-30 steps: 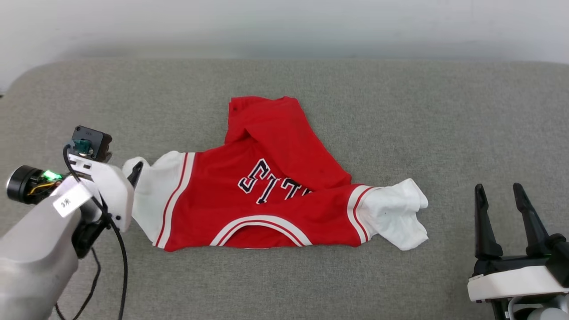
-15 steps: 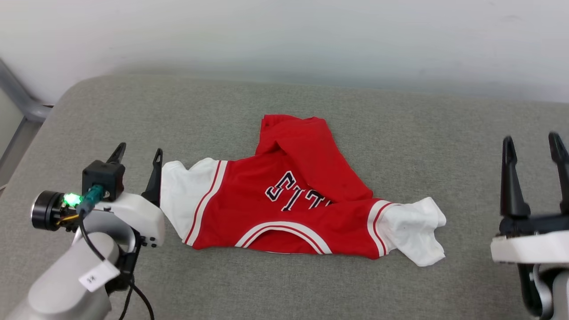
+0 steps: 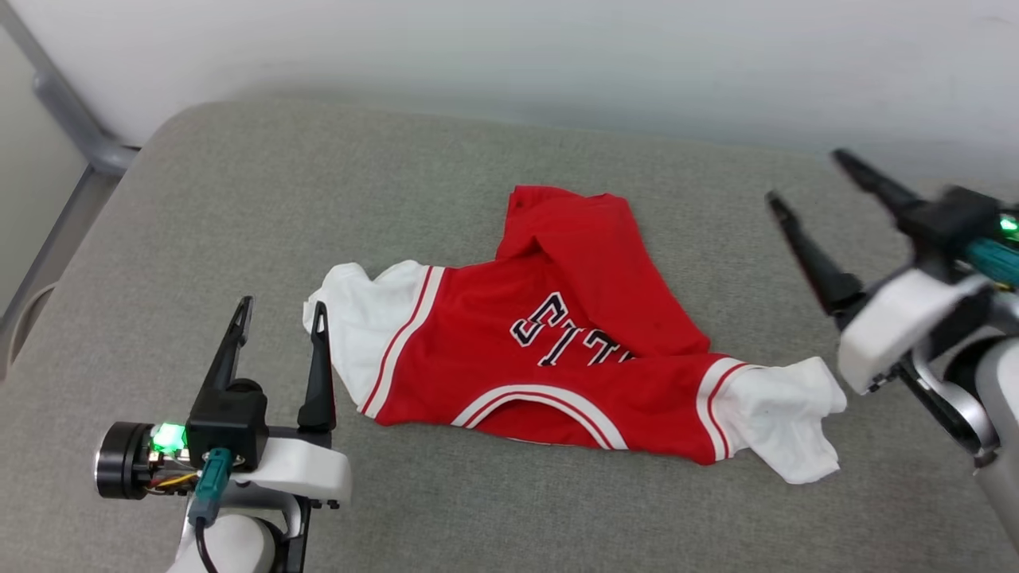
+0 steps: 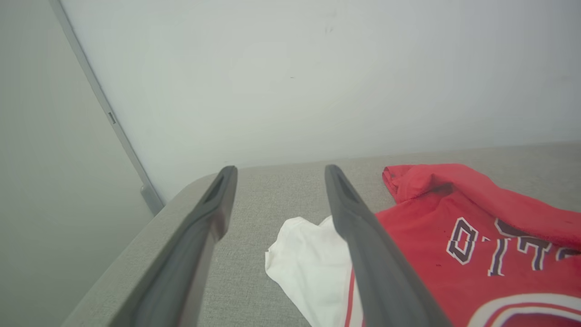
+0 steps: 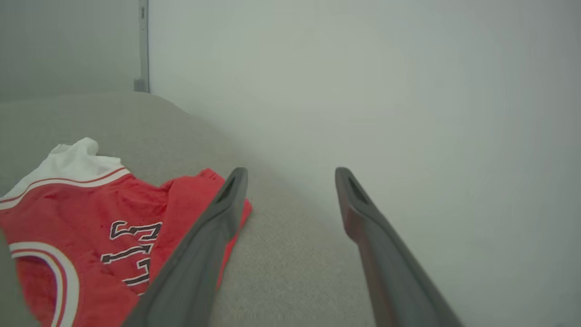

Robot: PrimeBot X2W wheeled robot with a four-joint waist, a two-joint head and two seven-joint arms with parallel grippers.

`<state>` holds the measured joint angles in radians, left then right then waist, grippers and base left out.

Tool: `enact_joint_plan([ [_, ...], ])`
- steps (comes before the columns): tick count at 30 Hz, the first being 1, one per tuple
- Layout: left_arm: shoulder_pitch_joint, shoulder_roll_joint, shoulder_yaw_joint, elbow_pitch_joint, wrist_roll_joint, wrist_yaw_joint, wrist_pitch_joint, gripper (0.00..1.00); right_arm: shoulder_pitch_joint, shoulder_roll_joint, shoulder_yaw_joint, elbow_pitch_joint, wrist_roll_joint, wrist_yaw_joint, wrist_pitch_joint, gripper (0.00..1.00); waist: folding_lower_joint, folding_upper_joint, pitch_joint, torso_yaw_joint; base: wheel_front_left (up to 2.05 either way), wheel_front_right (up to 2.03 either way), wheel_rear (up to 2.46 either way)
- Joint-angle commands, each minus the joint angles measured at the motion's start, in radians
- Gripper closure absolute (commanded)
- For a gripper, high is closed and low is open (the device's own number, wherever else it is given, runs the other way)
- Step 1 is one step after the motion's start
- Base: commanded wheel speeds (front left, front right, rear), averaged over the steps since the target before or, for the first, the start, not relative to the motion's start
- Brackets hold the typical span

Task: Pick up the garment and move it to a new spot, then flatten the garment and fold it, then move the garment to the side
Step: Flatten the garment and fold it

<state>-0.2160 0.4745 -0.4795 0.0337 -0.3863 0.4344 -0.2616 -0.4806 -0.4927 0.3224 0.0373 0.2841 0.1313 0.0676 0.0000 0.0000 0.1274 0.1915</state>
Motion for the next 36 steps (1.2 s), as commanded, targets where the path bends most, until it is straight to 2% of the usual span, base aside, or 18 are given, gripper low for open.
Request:
enact_joint_plan([
  [1,0.022,-0.025,0.027,-0.013,0.029,-0.009,-0.005,0.00,-0.060,-0.049,0.086,0.008,0.067,-0.001,0.102,0.00,0.0000,0.0000,0.020,0.020,0.00,0.00,0.00],
  [5,0.050,-0.089,0.071,-0.030,0.083,-0.036,-0.004,0.00,-0.183,-0.159,0.294,0.030,0.233,-0.001,0.360,0.00,0.0000,0.0000,0.053,0.052,0.00,0.00,0.00],
  [8,0.061,-0.136,0.100,-0.029,0.115,-0.064,-0.004,0.00,-0.273,-0.216,0.429,0.041,0.342,-0.001,0.527,0.00,0.0000,0.0000,0.081,0.075,0.00,0.00,0.00],
  [14,0.056,-0.208,0.139,-0.018,0.164,-0.117,-0.004,0.00,-0.370,-0.252,0.572,0.081,0.478,-0.001,0.704,0.00,0.0000,0.0000,0.128,0.113,0.00,0.00,0.00],
  [18,0.045,-0.257,0.167,-0.014,0.200,-0.154,-0.004,0.00,-0.400,-0.250,0.665,0.147,0.511,-0.001,0.737,0.00,0.0000,0.0000,0.160,0.138,0.00,0.00,0.00],
  [25,0.025,-0.320,0.215,0.000,0.249,-0.210,-0.004,0.00,-0.368,-0.222,0.821,0.290,0.551,-0.001,0.713,0.00,0.0000,0.0000,0.200,0.165,0.00,0.00,0.00],
  [29,0.033,-0.342,0.243,0.004,0.270,-0.231,-0.004,0.00,-0.368,-0.210,0.890,0.327,0.568,-0.001,0.666,0.00,0.0000,0.0000,0.207,0.161,0.00,0.00,0.00],
  [30,0.036,-0.346,0.250,0.004,0.274,-0.236,-0.004,0.00,-0.377,-0.205,0.901,0.328,0.566,-0.001,0.645,0.64,0.0000,0.0000,0.207,0.156,0.00,0.00,0.00],
  [31,0.039,-0.348,0.256,0.005,0.279,-0.240,-0.004,0.00,-0.387,-0.203,0.907,0.327,0.562,-0.001,0.617,1.00,0.0000,0.0000,0.206,0.151,0.00,0.00,0.00],
  [36,0.048,-0.362,0.285,0.009,0.299,-0.261,-0.004,0.00,-0.444,-0.209,0.899,0.332,0.582,-0.001,0.459,1.00,0.0000,0.0000,0.183,0.125,0.00,0.00,0.00],
])
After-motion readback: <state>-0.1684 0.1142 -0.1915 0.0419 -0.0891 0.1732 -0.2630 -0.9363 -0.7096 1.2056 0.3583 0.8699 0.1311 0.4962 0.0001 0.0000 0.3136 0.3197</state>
